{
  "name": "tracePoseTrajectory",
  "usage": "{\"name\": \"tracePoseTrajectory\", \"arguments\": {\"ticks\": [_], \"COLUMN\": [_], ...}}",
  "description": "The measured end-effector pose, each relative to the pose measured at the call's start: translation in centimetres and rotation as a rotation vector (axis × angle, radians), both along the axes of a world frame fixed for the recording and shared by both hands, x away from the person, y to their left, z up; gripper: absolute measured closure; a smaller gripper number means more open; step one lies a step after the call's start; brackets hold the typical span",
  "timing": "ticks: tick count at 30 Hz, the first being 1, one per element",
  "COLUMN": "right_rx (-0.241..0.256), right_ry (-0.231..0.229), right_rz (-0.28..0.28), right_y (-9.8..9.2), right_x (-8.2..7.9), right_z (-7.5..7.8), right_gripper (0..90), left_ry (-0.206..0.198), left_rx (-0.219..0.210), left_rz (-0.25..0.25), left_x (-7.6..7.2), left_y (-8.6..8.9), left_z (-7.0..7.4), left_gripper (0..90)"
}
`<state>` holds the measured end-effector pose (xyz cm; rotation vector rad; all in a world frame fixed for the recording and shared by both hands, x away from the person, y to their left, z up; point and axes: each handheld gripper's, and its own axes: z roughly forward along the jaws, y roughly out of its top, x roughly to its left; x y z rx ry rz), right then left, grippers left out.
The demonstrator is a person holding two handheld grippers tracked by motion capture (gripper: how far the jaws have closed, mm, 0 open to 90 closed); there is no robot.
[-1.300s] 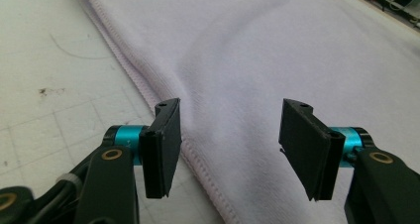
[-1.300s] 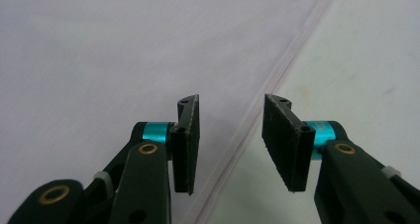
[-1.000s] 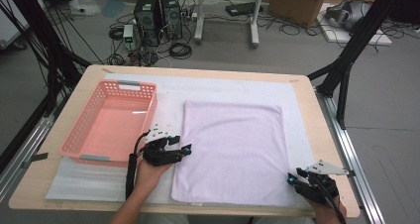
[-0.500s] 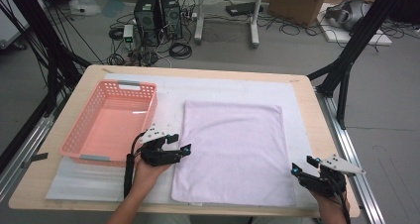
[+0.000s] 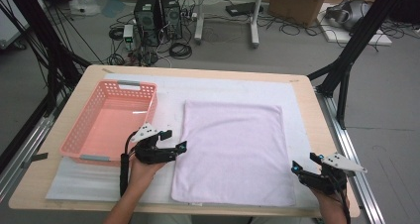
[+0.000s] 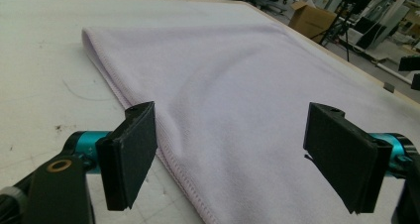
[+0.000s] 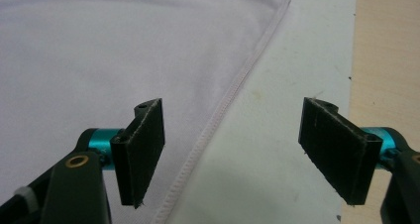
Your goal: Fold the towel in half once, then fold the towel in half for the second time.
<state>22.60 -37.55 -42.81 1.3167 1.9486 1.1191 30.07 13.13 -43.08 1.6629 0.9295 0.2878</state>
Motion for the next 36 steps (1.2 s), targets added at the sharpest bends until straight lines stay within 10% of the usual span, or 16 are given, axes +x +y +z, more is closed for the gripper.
{"name": "tracePoseTrajectory", "arguments": {"ticks": [21,36], "right_rx": [0.004,0.065], "right_ry": [0.033,0.061], "right_rz": [0.011,0.052], "right_y": [-0.3,0.1], "right_x": [1.2,7.6], "right_z": [-0.3,0.8], "right_gripper": [25.1,29.0], "left_ry": [0.007,0.048], "left_rx": [0.002,0.122], "left_rz": [-0.048,0.038], "left_x": [1.6,8.5], "left_y": [-1.0,-3.7], "left_z": [1.1,2.3], "left_gripper": [30.0,39.7]}}
